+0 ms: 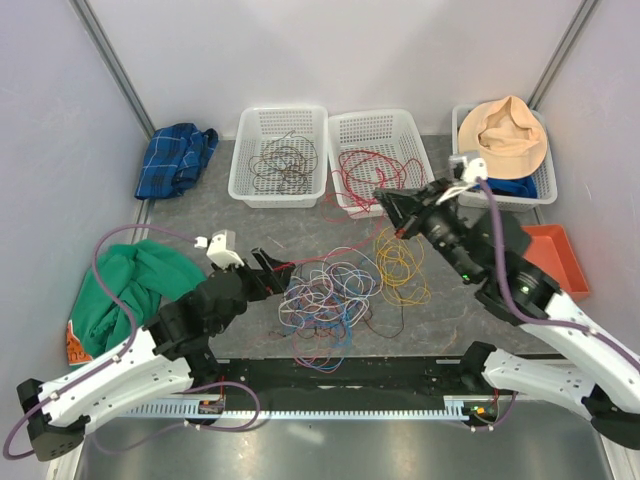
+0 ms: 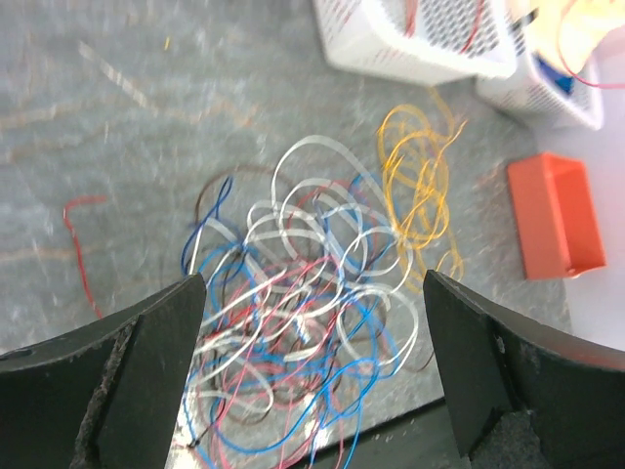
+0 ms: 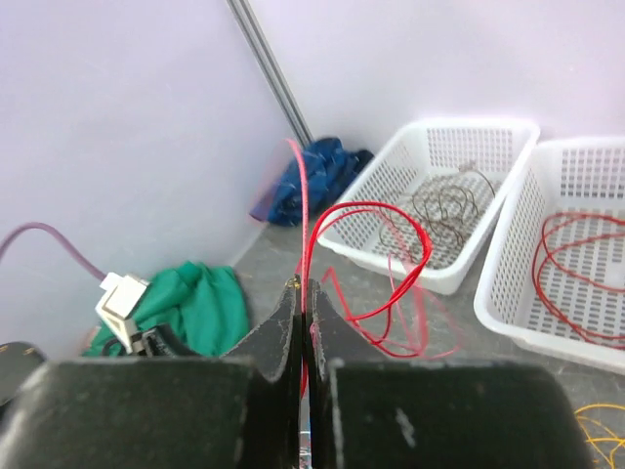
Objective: Untangle the cables
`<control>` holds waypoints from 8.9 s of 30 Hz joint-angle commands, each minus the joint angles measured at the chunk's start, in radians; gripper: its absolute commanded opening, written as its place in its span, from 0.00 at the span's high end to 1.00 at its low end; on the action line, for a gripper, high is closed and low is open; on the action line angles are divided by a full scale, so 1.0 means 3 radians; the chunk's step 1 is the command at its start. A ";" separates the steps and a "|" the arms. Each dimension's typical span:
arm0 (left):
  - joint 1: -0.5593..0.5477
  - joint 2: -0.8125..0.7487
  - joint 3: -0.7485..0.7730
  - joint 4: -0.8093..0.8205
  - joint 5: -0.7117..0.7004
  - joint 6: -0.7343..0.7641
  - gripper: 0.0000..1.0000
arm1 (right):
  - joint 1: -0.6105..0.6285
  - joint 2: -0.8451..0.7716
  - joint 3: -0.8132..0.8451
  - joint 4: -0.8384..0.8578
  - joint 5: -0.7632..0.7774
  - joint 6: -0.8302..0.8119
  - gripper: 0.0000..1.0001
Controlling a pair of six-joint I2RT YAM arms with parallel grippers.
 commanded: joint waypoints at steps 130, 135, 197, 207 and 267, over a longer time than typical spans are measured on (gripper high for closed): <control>0.0736 0.0399 -0.0001 0.3101 0.2412 0.1532 0.00 | 0.0008 0.0279 0.1835 -0.0664 0.0173 -0.0508 1.00; 0.0249 0.0901 0.0245 0.3163 0.2146 0.2141 0.00 | 0.0008 0.0355 0.1759 -0.0726 0.0030 -0.0395 1.00; 0.0213 0.1853 0.3145 0.1000 0.1409 0.2054 0.98 | 0.0019 -0.0187 -0.1079 0.0496 -0.1213 0.0484 0.22; 0.0213 0.1817 0.3145 0.0995 0.1414 0.2054 0.98 | 0.0039 0.0288 -0.1171 0.0895 -0.1377 0.0484 0.33; 0.0397 0.2077 0.3808 0.0816 0.1010 0.1814 0.98 | 0.0039 -0.0284 0.0471 -0.0946 -0.0174 -0.0395 0.21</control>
